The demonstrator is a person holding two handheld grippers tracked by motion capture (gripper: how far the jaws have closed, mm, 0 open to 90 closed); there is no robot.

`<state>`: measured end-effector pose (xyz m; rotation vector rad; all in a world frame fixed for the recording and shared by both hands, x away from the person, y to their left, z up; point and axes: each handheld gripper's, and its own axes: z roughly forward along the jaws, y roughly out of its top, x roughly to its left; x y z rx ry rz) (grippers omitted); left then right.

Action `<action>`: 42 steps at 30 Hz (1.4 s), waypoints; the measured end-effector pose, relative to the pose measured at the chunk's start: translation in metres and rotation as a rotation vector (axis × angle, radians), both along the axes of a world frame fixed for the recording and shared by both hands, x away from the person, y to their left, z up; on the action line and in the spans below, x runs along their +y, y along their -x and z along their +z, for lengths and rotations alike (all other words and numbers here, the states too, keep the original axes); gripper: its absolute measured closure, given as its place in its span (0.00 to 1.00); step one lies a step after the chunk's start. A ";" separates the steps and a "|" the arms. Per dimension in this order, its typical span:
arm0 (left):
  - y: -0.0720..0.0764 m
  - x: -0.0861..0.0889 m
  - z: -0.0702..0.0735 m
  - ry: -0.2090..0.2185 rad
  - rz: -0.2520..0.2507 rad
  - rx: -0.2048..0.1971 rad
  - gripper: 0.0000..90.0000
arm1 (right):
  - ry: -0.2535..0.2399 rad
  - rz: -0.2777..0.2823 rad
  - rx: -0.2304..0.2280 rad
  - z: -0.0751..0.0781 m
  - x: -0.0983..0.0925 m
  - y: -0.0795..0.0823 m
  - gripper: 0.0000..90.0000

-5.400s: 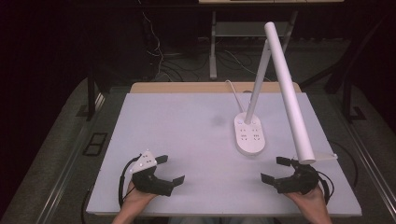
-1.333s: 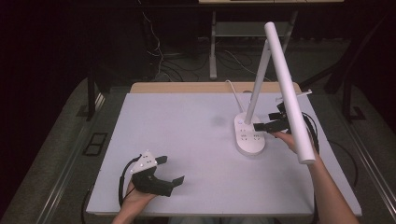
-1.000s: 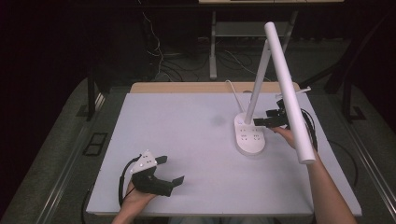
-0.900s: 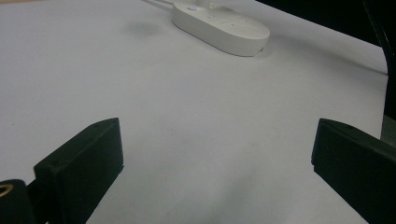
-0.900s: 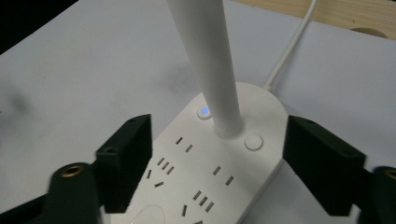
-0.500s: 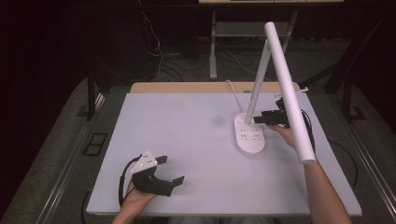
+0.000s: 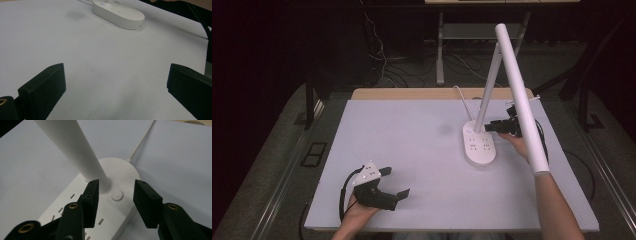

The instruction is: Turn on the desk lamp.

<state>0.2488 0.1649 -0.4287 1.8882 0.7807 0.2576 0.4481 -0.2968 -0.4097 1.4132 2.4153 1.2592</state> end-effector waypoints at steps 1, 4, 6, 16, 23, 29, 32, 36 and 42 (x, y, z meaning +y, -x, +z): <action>0.000 0.000 0.000 0.000 0.000 0.000 0.01 | 0.001 0.000 0.000 -0.001 0.000 0.000 0.64; 0.000 0.000 0.000 -0.001 0.000 -0.001 0.01 | 0.000 0.010 0.002 -0.002 0.001 -0.001 0.70; 0.000 0.000 0.000 -0.001 0.001 -0.002 0.01 | -0.004 0.014 0.003 -0.003 0.002 -0.002 0.75; 0.000 0.001 0.000 0.001 0.002 -0.001 0.01 | -0.013 0.028 -0.005 -0.008 0.003 -0.005 0.95; 0.000 0.001 0.000 -0.001 0.001 -0.002 0.01 | 0.001 0.037 -0.005 -0.014 0.005 -0.008 0.99; 0.000 0.000 0.000 -0.005 -0.002 -0.001 0.01 | -0.012 0.033 0.000 -0.018 0.007 -0.011 0.99; 0.000 0.000 0.000 -0.002 0.000 0.000 0.01 | -0.011 0.034 -0.004 -0.019 0.007 -0.011 1.00; 0.000 0.000 0.000 -0.003 -0.002 -0.001 0.01 | -0.032 0.026 0.003 -0.020 0.005 -0.012 1.00; 0.001 0.000 0.001 -0.003 -0.008 -0.004 0.01 | -0.056 0.018 0.014 -0.023 0.006 -0.013 1.00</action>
